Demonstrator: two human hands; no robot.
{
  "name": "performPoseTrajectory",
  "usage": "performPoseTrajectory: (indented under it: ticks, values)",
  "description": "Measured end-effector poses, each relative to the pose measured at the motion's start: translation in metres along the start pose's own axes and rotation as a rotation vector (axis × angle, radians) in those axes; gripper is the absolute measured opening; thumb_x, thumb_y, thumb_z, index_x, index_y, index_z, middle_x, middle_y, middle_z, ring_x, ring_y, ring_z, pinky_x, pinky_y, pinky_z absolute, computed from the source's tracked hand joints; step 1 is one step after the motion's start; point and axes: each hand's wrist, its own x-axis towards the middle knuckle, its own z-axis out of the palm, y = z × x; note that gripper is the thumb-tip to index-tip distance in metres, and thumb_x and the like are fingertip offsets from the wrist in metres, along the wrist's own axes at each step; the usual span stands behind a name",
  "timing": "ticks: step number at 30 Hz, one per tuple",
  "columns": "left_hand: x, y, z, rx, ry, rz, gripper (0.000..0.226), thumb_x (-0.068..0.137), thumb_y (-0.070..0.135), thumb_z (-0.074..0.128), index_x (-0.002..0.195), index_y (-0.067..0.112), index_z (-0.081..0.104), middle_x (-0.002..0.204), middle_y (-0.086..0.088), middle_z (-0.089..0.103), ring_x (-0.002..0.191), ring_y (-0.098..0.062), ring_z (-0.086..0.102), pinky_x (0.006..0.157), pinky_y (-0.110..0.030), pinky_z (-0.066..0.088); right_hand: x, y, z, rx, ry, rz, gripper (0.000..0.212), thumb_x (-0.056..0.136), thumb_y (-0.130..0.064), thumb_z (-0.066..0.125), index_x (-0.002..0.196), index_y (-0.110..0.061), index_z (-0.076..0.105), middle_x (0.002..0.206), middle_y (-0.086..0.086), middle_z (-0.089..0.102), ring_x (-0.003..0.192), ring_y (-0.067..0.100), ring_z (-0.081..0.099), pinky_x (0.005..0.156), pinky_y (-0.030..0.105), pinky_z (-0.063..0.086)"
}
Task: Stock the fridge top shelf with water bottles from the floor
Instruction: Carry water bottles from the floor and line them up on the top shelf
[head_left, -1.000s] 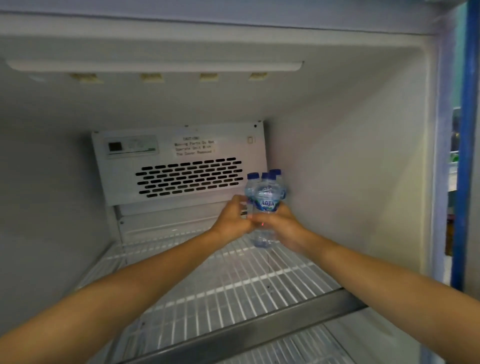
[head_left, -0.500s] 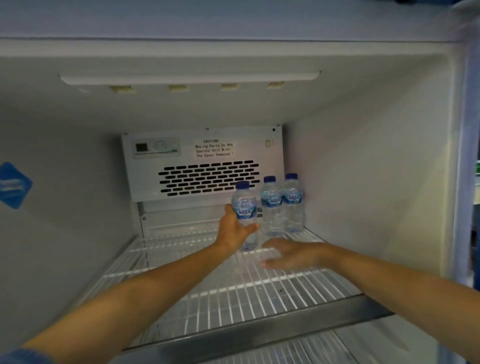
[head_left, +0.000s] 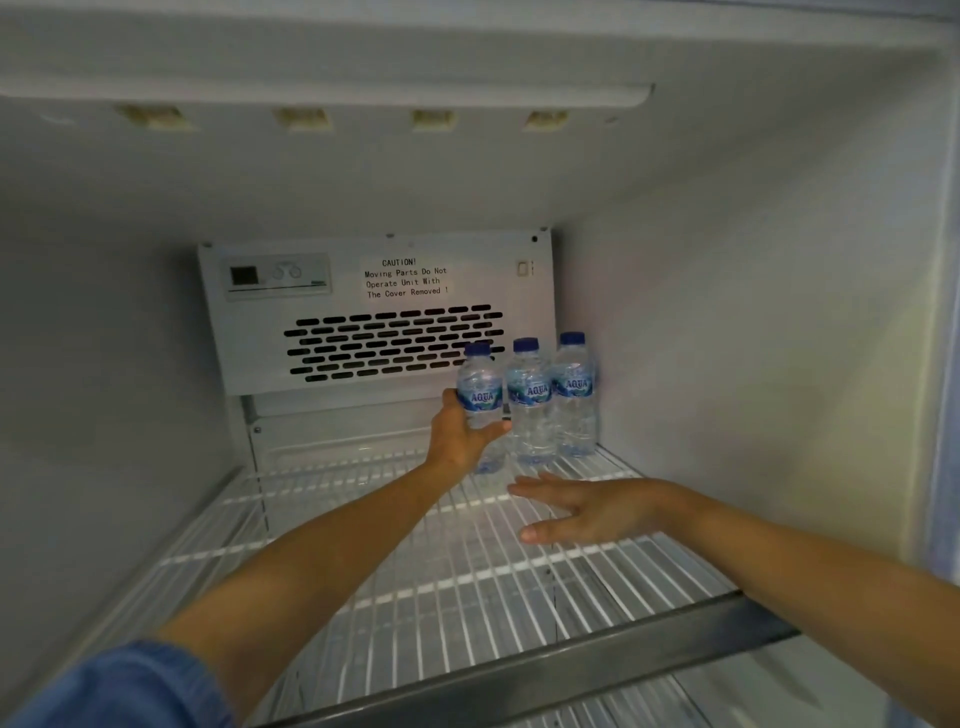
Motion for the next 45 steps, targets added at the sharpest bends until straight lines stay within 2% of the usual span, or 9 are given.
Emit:
performPoseTrajectory:
  ticks: [14,18,24,29,34,37,40,43,45]
  values:
    - [0.002,-0.013,0.010,-0.047,-0.003,0.036,0.078,0.068,0.020,0.085,0.128,0.006,0.037,0.122,-0.006,0.058,0.103,-0.012,0.053,0.086,-0.023,0.044,0.006,0.003,-0.002,0.058,-0.006,0.012,0.084,0.086,-0.066,0.048,0.152,-0.040,0.004,0.160,-0.015,-0.010,0.146,0.004,-0.013,0.120,0.033,-0.002]
    - [-0.002,-0.021,0.009,-0.020,-0.132,-0.044,0.075,0.070,0.015,0.083,0.128,0.006,0.036,0.118,-0.006,0.057,0.107,-0.020,0.057,0.084,-0.025,0.045,0.004,0.001,-0.004,0.050,0.002,0.022,0.083,0.087,-0.064,0.049,0.152,-0.039,0.005,0.161,-0.012,-0.008,0.146,0.006,-0.010,0.120,0.032,-0.002]
    - [0.002,-0.025,0.012,-0.032,-0.125,-0.075,0.067,0.074,0.009,0.079,0.125,0.006,0.036,0.120,-0.014,0.059,0.106,-0.025,0.060,0.079,-0.027,0.049,0.005,0.002,-0.003,0.054,0.000,0.014,0.083,0.087,-0.064,0.049,0.152,-0.039,0.005,0.161,-0.012,-0.007,0.146,0.005,-0.010,0.118,0.030,-0.002]
    - [0.001,-0.024,0.012,0.033,-0.126,-0.105,0.073,0.073,0.011,0.080,0.130,0.007,0.034,0.124,-0.013,0.058,0.109,-0.026,0.059,0.088,-0.031,0.050,0.006,0.002,-0.006,0.006,-0.008,0.025,0.081,0.089,-0.063,0.046,0.153,-0.036,0.003,0.161,-0.012,-0.006,0.147,0.007,-0.008,0.118,0.030,-0.002]
    - [-0.019,-0.014,0.000,0.197,-0.235,-0.215,0.098,0.077,0.026,0.078,0.146,0.002,0.014,0.136,-0.012,0.051,0.121,-0.026,0.053,0.097,-0.031,0.046,0.010,0.004,-0.003,-0.014,-0.021,0.010,0.083,0.088,-0.066,0.044,0.152,-0.037,0.000,0.161,-0.012,-0.008,0.147,0.007,-0.009,0.118,0.031,-0.004]
    - [-0.045,0.004,-0.022,0.490,-0.425,-0.230,0.064,0.089,0.045,0.059,0.138,0.009,0.042,0.134,-0.013,0.056,0.113,-0.023,0.057,0.093,-0.029,0.047,0.010,0.004,-0.004,-0.044,-0.020,0.011,0.083,0.088,-0.068,0.042,0.152,-0.038,-0.002,0.161,-0.011,-0.008,0.147,0.009,-0.008,0.120,0.034,-0.004]
    - [-0.074,0.024,-0.054,0.759,-0.636,-0.240,0.059,0.096,0.052,0.038,0.144,0.017,0.037,0.144,-0.008,0.046,0.121,-0.023,0.053,0.101,-0.028,0.039,0.007,0.000,-0.005,-0.089,-0.019,0.026,0.082,0.088,-0.067,0.040,0.153,-0.034,0.002,0.161,-0.010,-0.003,0.148,0.013,0.002,0.121,0.034,0.002]
    - [-0.105,0.040,-0.087,0.863,-0.691,-0.216,0.061,0.095,0.055,0.038,0.148,0.028,0.029,0.155,0.001,0.030,0.136,-0.021,0.040,0.113,-0.030,0.026,-0.003,-0.008,-0.009,-0.088,0.017,0.052,0.080,0.089,-0.066,0.041,0.153,-0.030,0.010,0.161,-0.009,0.006,0.148,0.015,0.009,0.121,0.034,0.005]
    - [-0.128,0.050,-0.108,0.893,-0.700,-0.199,0.057,0.094,0.054,0.042,0.146,0.030,0.033,0.155,0.004,0.030,0.139,-0.019,0.035,0.116,-0.030,0.023,-0.013,-0.021,-0.011,-0.164,0.039,0.092,0.075,0.092,-0.061,0.040,0.153,-0.023,0.019,0.161,-0.004,0.012,0.148,0.017,0.012,0.120,0.033,0.008]
